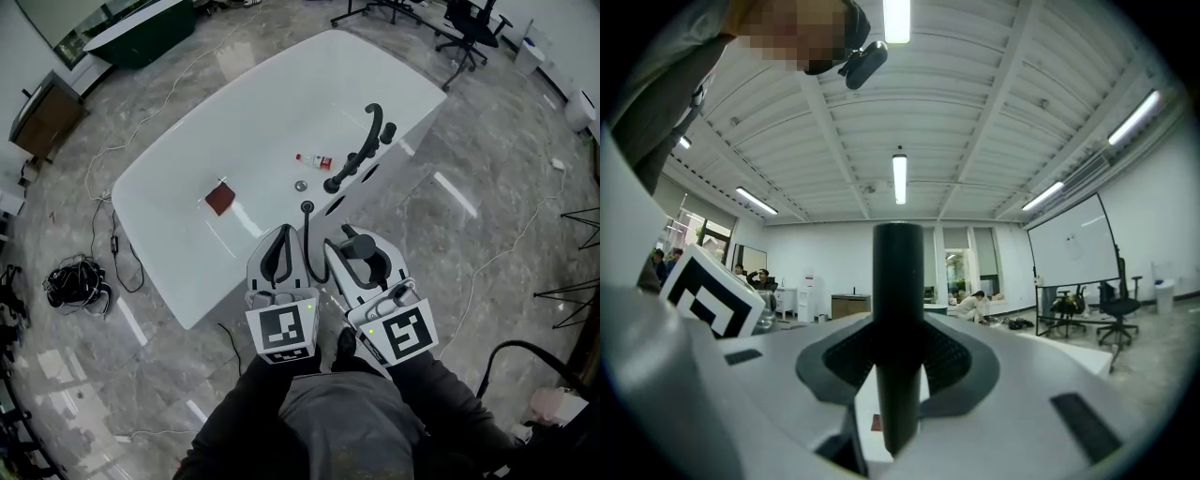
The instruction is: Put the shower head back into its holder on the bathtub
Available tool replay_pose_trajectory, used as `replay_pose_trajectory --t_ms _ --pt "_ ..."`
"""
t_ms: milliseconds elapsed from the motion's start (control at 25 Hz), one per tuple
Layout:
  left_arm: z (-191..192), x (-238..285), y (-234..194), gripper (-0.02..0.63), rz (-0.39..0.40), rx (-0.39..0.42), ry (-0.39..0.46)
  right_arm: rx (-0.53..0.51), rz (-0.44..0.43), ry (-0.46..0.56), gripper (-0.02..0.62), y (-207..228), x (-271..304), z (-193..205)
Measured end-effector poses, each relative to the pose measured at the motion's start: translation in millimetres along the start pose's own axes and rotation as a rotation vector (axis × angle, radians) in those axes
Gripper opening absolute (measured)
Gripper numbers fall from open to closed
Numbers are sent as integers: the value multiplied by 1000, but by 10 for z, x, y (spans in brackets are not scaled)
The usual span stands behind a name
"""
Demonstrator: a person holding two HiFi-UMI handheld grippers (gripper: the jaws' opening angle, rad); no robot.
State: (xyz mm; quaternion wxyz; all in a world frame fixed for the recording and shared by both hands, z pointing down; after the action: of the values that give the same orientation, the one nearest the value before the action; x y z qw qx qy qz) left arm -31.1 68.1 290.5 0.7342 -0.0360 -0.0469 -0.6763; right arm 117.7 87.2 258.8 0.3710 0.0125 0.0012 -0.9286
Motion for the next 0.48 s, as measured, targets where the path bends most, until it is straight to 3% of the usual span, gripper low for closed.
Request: replay_pose_trajectory --t_ms 480 --pt "-45 375 -300 2 40 -28 17 -22 14 -18 124 36 470 -10"
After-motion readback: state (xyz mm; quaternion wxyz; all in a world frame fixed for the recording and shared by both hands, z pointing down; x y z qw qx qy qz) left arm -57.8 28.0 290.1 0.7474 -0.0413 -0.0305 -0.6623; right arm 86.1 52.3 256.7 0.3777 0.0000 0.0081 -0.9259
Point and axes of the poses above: the fingertips, and each gripper's own axes: x forward along the fingers, y to its right, z out of its underside, the point moved 9 cm from there along -x, backward along the fingers, and after that the axes turned 10 degrees about -z, right-handed, at the moved point
